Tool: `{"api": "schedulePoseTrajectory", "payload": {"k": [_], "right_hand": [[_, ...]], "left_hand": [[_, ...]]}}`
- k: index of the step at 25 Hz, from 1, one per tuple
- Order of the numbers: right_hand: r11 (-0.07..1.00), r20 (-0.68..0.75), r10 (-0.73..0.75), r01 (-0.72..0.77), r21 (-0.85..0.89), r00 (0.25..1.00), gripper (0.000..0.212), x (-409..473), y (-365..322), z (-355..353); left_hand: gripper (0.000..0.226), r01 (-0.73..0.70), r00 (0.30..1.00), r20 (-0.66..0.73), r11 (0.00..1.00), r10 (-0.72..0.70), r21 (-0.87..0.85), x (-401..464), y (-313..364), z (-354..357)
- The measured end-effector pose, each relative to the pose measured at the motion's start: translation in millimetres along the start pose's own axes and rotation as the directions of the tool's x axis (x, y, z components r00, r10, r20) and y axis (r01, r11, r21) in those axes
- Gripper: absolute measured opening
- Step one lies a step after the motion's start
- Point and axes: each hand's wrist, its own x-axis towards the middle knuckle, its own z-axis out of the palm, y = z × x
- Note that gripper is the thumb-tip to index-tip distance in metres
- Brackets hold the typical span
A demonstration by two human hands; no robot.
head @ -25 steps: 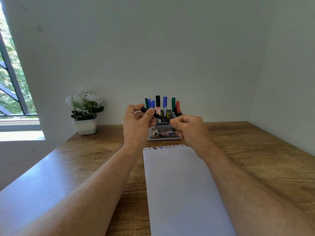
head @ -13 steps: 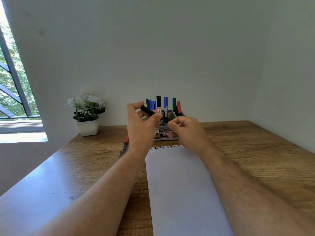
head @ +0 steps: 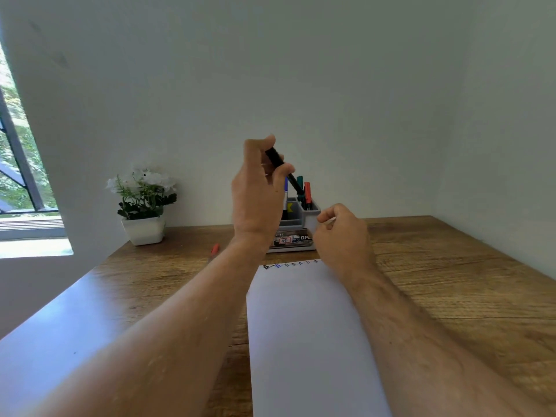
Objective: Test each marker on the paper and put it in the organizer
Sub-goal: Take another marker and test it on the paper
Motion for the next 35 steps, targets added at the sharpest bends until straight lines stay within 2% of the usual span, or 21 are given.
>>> {"api": "schedulePoseTrajectory", "payload": {"k": [2, 5, 8, 10, 13, 15, 18, 19, 23, 26, 28, 31, 35], "right_hand": [[1.000, -0.001, 0.011, -0.011, -0.002, 1.000, 0.014, 0.4, 0.0, -0.5], [1.000, -0.005, 0.016, -0.016, -0.008, 1.000, 0.015, -0.1, -0.3, -0.5], [1.000, -0.005, 0.027, -0.027, -0.016, 1.000, 0.017, 0.0, 0.3, -0.2], [0.999, 0.000, 0.025, -0.025, -0.020, 1.000, 0.019, 0.4, 1.4, 0.4], [0.999, 0.000, 0.025, -0.025, -0.025, 1.000, 0.020, 1.1, 2.4, 0.9], [0.999, 0.006, 0.029, -0.028, -0.030, 1.000, 0.019, 1.4, 2.6, 2.0], [0.998, 0.015, 0.023, -0.022, -0.050, 1.000, 0.016, 1.1, 3.0, 3.9], [0.998, 0.018, 0.016, -0.015, -0.054, 1.000, 0.015, 1.0, 3.0, 4.0], [0.999, 0.049, -0.012, 0.014, -0.043, 0.999, 0.015, -0.4, 3.3, 5.4], [0.999, 0.064, -0.011, 0.014, -0.045, 0.998, 0.014, -1.0, 3.2, 6.8], [0.999, 0.066, -0.012, 0.016, -0.050, 0.998, 0.013, -1.2, 3.3, 7.0], [0.998, 0.085, -0.017, 0.022, -0.058, 0.996, 0.014, -2.6, 3.4, 5.7], [0.998, 0.098, -0.007, 0.013, -0.053, 0.995, 0.016, -4.7, 3.6, 4.2]], "left_hand": [[0.042, 0.009, 0.991, 0.133, 0.994, -0.023, 0.105, 8.4, -4.8, 10.0], [0.042, 0.045, 0.940, 0.314, 0.962, -0.132, 0.268, 13.7, -12.1, 21.9], [0.045, 0.079, 0.901, 0.365, 0.918, -0.233, 0.389, 11.2, -20.2, 30.1], [0.055, 0.085, 0.876, 0.389, 0.885, -0.285, 0.457, 8.6, -22.4, 34.5], [0.066, 0.079, 0.899, 0.326, 0.842, -0.291, 0.534, 4.7, -23.5, 35.6], [0.051, 0.136, 0.921, 0.243, 0.838, -0.303, 0.529, 4.7, -23.6, 29.6], [0.012, 0.207, 0.927, 0.176, 0.843, -0.331, 0.497, 6.0, -24.6, 12.6], [0.007, 0.211, 0.935, 0.151, 0.844, -0.322, 0.493, 6.0, -23.8, 5.3], [0.015, 0.261, 0.939, 0.076, 0.837, -0.336, 0.480, 6.5, -17.3, -26.4], [0.017, 0.293, 0.905, 0.075, 0.742, -0.419, 0.603, -2.6, -14.9, -50.1], [0.015, 0.281, 0.866, 0.090, 0.627, -0.492, 0.726, -12.6, -17.9, -64.6], [0.024, 0.188, 0.786, 0.112, 0.408, -0.608, 0.893, -22.0, -21.9, -76.0], [0.021, 0.091, 0.735, 0.128, 0.283, -0.666, 0.955, -26.3, -27.5, -77.2]]}}
